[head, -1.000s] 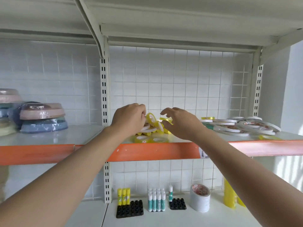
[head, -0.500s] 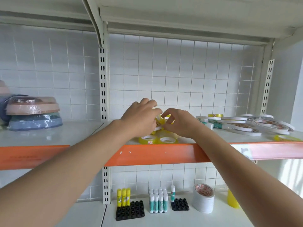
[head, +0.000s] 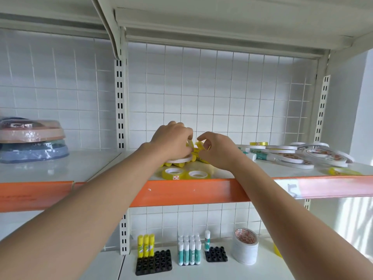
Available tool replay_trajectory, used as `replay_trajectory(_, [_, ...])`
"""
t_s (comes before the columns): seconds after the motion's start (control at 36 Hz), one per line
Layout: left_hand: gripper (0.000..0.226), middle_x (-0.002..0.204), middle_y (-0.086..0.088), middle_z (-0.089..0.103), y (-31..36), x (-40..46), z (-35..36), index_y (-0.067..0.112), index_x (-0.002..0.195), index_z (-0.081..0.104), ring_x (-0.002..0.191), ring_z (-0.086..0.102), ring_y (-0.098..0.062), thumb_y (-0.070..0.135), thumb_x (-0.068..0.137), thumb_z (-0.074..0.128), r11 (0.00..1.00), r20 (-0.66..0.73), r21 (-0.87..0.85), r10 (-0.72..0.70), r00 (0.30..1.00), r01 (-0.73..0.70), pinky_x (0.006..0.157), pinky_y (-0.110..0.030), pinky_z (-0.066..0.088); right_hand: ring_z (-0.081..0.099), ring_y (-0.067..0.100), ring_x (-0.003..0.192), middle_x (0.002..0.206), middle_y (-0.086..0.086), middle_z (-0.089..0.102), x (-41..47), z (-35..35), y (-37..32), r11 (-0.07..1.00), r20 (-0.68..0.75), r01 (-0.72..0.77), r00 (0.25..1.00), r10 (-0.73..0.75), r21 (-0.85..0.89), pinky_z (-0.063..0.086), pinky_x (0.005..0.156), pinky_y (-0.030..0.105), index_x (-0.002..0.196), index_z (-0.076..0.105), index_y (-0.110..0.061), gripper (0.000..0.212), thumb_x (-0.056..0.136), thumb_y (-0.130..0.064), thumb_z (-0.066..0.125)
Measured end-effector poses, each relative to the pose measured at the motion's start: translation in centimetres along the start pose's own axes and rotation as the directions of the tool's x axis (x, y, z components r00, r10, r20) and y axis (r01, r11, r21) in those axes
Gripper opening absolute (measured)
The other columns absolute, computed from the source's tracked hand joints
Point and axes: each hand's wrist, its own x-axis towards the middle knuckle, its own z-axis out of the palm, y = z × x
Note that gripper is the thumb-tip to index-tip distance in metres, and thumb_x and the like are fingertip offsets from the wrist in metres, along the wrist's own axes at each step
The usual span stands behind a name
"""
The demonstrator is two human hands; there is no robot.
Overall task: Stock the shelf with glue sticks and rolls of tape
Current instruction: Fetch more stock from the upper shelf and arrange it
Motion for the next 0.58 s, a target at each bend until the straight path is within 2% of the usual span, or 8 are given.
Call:
replay_trajectory(0.11, [0.057,0.125,-0.006,0.056,-0.1,-0.6,-1.1,0.016,0.137,0.041,0.119,0.046,-0.027,0.04,0.088,0.06,0.998,-0.118,-0.058,-0.043,0.992,0.036,0.086,-0.036,0.04,0.049,0.014,0.083,0.092,-0.006,0.056,-0.1,0.0,-0.1,0.999,-0.081,0.046,0.996,-0.047,-0.016,0.035,0.071,0.021,0.127,0.057,-0.018,0.044,0.084,-0.014,0.06])
replay_trajectory(0.17, [0.064,0.124,-0.009,0.057,-0.2,-1.1,-1.9,0.012,0.138,0.041,0.119,0.047,-0.028,0.045,0.087,0.062,0.996,-0.153,-0.07,-0.065,0.986,0.055,0.087,-0.037,0.041,0.048,0.012,0.081,0.089,-0.008,0.056,-0.2,-0.2,-0.2,0.997,-0.116,0.078,0.99,-0.079,-0.014,0.033,0.07,0.018,0.127,0.057,-0.018,0.042,0.085,-0.013,0.061])
replay_trajectory(0.25, [0.062,0.126,-0.008,0.056,-0.8,-1.9,-2.9,0.011,0.133,0.05,0.121,0.044,-0.026,0.049,0.085,0.064,0.998,-0.2,-0.045,-0.057,0.978,0.049,0.092,-0.037,0.039,0.049,0.011,0.078,0.084,-0.012,0.055,-0.5,-0.5,-0.5,0.994,-0.186,0.111,0.977,-0.107,0.01,0.035,0.07,0.02,0.127,0.057,-0.02,0.041,0.087,-0.014,0.063])
replay_trajectory(0.33, [0.063,0.127,-0.005,0.052,-1.2,-3.0,-3.9,0.015,0.132,0.051,0.124,0.041,-0.024,0.048,0.082,0.069,0.993,-0.238,-0.103,-0.073,0.968,0.049,0.093,-0.034,0.037,0.049,0.012,0.082,0.087,-0.01,0.056,-1.3,-0.9,-1.3,0.983,-0.201,0.175,0.962,-0.184,-0.064,0.045,0.077,0.03,0.129,0.054,-0.02,0.043,0.087,-0.015,0.064])
replay_trajectory(0.42, [0.059,0.12,-0.002,0.052,-1.3,-4.8,-4.6,0.015,0.121,0.052,0.117,0.044,-0.021,0.046,0.077,0.075,0.982,-0.322,-0.187,-0.079,0.943,0.018,0.088,-0.032,0.037,0.048,0.011,0.082,0.086,-0.012,0.054,-2.7,-1.7,-2.1,0.961,-0.226,0.236,0.937,-0.265,-0.147,0.047,0.078,0.034,0.125,0.057,-0.021,0.039,0.087,-0.016,0.064])
replay_trajectory(0.5, [0.058,0.112,0.0,0.052,-1.1,-6.8,-4.6,0.015,0.112,0.052,0.108,0.046,-0.021,0.047,0.071,0.079,0.97,-0.38,-0.243,-0.077,0.922,-0.019,0.083,-0.034,0.041,0.049,0.01,0.075,0.086,-0.011,0.055,-5.0,-2.6,-2.2,0.955,-0.28,0.25,0.916,-0.287,-0.159,0.045,0.073,0.028,0.121,0.061,-0.021,0.034,0.087,-0.016,0.063])
replay_trajectory(0.58, [0.058,0.106,0.004,0.052,0.1,-9.0,-4.1,0.017,0.107,0.053,0.103,0.047,-0.017,0.05,0.068,0.08,0.95,-0.422,-0.307,-0.077,0.903,-0.063,0.077,-0.028,0.038,0.05,0.007,0.071,0.086,-0.008,0.057,-7.7,-3.0,-2.0,0.954,-0.337,0.268,0.893,-0.298,-0.134,0.043,0.069,0.02,0.118,0.063,-0.021,0.034,0.085,-0.013,0.065])
